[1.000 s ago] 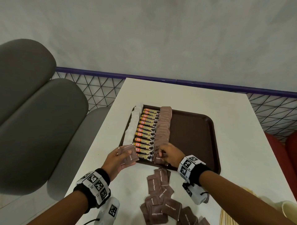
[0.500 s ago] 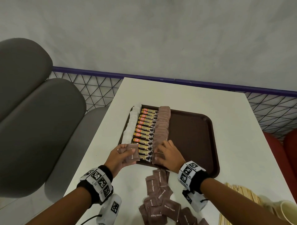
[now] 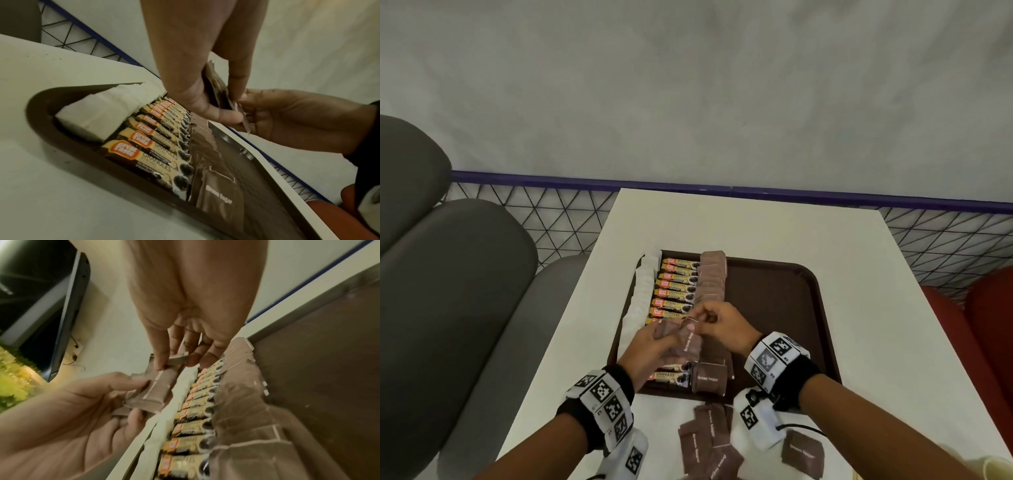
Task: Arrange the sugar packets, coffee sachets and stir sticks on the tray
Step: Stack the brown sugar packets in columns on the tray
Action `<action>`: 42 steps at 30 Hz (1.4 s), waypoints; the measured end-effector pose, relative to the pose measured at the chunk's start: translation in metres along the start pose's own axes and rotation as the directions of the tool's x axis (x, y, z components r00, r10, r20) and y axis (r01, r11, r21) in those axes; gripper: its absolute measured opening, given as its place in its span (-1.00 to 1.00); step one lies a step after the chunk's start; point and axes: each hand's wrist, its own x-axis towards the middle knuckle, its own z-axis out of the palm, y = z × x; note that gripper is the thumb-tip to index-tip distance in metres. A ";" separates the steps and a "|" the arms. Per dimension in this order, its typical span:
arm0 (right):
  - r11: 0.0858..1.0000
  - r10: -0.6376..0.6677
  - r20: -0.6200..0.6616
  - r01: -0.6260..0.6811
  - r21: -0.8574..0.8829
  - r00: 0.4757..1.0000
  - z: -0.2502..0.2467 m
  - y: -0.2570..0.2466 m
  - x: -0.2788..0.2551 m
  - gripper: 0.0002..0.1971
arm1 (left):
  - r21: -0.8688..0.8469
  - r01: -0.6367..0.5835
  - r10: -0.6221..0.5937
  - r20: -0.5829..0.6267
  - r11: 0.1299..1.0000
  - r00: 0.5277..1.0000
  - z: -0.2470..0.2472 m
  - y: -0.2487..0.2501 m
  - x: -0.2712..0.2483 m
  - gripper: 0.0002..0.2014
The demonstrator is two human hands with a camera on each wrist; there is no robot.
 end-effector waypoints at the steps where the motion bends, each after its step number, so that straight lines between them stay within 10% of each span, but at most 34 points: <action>1: 1.000 0.007 -0.015 -0.006 0.029 1.000 -0.007 0.003 0.003 -0.89 | -0.011 0.002 -0.002 0.003 1.000 1.000 0.000 0.002 0.004 -0.85; 6: 0.990 0.108 -0.310 -0.075 0.117 0.945 -0.049 0.014 0.022 -0.79 | -0.081 0.016 -0.019 -0.043 0.997 0.999 -0.007 0.003 0.024 -0.79; 15: 0.972 0.228 -0.757 -0.182 0.146 0.612 -0.112 0.043 0.081 -0.89 | -0.118 0.027 -0.039 -0.105 0.993 0.994 -0.038 -0.003 0.033 -0.80; 35: 0.957 0.135 -0.830 -0.287 -0.031 0.542 -0.094 0.065 0.115 -0.95 | -0.094 0.025 -0.047 -0.244 0.995 0.969 -0.065 -0.011 0.036 -0.64; 42: 0.947 0.093 -0.806 -0.303 -0.110 0.584 -0.106 0.057 0.106 -0.66 | -0.099 -0.033 0.006 -0.262 0.995 0.965 -0.059 -0.009 0.035 -0.76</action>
